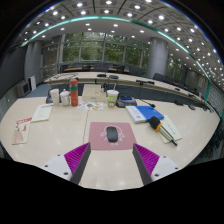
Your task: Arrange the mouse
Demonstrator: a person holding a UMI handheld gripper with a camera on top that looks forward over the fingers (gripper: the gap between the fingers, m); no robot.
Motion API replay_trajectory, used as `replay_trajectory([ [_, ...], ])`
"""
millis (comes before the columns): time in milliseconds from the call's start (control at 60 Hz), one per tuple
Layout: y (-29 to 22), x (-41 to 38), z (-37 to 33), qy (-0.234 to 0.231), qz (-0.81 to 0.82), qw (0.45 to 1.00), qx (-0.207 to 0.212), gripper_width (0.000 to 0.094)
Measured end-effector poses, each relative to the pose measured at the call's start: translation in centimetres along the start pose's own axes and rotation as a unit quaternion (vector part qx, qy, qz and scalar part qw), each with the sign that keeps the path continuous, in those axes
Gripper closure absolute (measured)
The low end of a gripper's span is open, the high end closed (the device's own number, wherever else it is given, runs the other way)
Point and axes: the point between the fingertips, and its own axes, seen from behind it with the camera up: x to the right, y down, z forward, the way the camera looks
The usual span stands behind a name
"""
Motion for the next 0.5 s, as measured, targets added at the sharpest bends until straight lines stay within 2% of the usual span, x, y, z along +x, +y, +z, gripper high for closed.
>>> replay_trajectory([
  [233,3.4,-1.6,-10.2,-0.01,0.017,1.0,0.0,0.008],
  [500,3.7,-2.0,-14.1,-0.006,0.01,1.0,0.02,0.0081],
])
